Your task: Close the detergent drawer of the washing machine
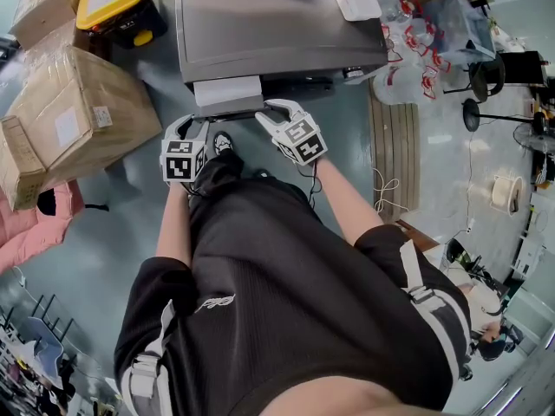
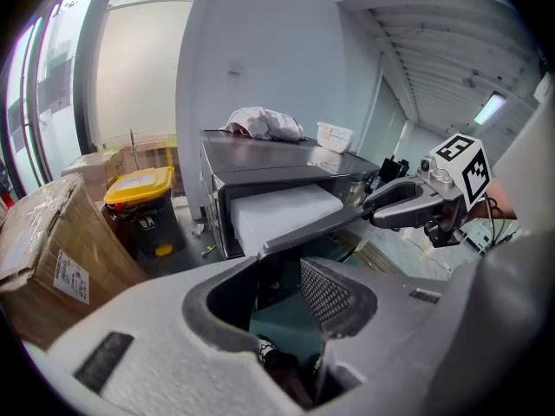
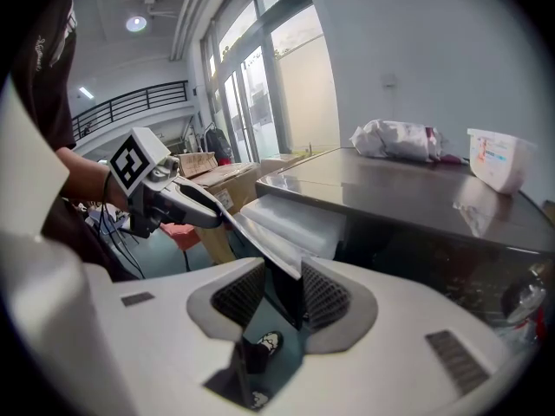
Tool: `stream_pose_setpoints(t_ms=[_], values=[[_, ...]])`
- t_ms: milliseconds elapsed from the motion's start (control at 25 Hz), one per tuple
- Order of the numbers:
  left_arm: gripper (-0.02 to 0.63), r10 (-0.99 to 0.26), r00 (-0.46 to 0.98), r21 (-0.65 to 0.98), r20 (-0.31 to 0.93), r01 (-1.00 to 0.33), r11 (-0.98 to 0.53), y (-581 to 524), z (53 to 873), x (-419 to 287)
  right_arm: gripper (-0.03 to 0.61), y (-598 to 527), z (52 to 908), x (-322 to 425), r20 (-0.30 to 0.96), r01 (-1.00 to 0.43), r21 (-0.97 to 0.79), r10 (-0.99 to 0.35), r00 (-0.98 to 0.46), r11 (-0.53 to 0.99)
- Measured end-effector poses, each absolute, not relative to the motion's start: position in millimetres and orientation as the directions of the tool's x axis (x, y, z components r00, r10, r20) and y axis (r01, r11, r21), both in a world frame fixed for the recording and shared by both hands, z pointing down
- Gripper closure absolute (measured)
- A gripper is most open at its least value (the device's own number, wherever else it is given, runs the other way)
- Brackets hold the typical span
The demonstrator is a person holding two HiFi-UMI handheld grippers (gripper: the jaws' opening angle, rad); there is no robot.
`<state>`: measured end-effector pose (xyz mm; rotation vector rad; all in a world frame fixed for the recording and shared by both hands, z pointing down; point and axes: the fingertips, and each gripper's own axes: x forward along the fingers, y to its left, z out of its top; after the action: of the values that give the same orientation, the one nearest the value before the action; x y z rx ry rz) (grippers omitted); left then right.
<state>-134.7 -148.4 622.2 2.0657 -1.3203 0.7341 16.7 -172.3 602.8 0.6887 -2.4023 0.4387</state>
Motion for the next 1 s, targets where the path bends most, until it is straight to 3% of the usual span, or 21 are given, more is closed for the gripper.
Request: stream_pose_setpoints(t_ms=[1000], values=[[0.457, -0.593, 0.358, 0.167, 0.721, -0.921, -0.353, -176, 622, -143, 0.443, -200, 602, 9, 0.612, -0.577, -0.155, -0.381, -0.693, 0.802]])
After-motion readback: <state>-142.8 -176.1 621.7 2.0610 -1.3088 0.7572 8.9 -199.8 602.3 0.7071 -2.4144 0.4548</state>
